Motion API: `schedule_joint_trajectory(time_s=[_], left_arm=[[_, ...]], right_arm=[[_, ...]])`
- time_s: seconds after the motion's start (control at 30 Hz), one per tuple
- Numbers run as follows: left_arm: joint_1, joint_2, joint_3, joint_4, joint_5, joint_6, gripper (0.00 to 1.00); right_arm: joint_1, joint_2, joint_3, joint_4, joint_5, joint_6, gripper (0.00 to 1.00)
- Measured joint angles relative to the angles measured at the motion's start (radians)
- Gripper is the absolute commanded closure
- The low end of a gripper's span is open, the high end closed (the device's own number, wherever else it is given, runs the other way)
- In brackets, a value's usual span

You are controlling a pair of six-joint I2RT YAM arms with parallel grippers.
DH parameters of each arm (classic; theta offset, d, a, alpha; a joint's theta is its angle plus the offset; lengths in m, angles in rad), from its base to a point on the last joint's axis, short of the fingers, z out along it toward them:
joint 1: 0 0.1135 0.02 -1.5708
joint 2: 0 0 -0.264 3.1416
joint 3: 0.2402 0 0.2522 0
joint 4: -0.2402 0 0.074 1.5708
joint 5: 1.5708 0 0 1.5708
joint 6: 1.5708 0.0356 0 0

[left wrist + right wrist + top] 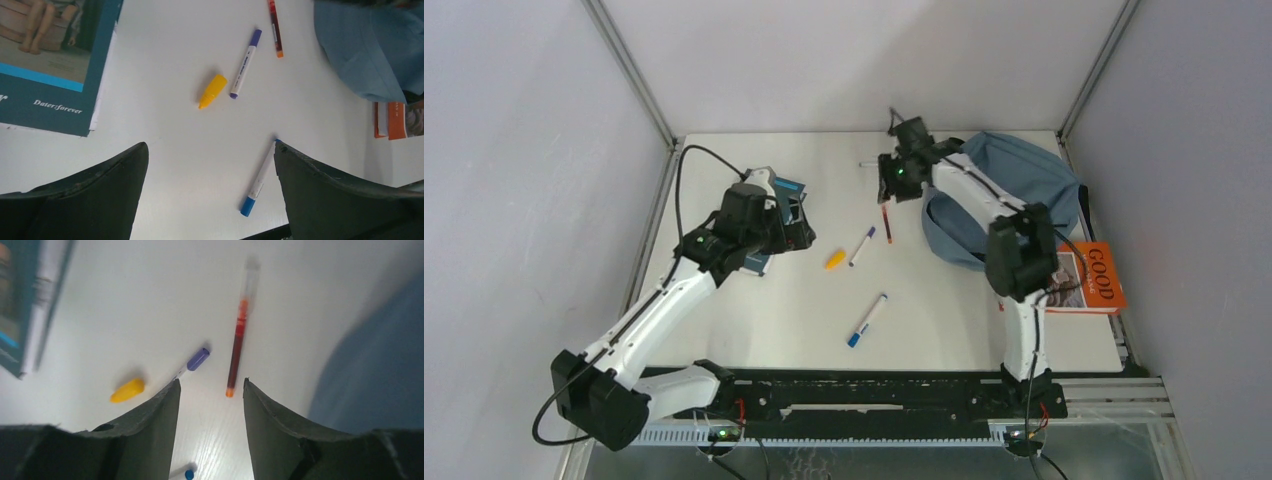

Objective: Pack the student bag
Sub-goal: Move the stationery to the center of the board, then adjust the student bag at the center of the board.

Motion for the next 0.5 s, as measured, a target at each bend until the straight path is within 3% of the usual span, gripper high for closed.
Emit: schedule_joint_trajectory(time_s=[0.23,0.5], left_arm=[[-0.091,0.13,0.113,0.016,0.031,0.001,0.0],[-0.282,0.499,0.52,0.054,0.1,0.003,0.0]], right_arm=[[-0.179,-0.394,-0.23,0.151,0.13,0.064,0.41],[-0.423,-0.514,-0.51,0.12,0.338,0.235,0.41]])
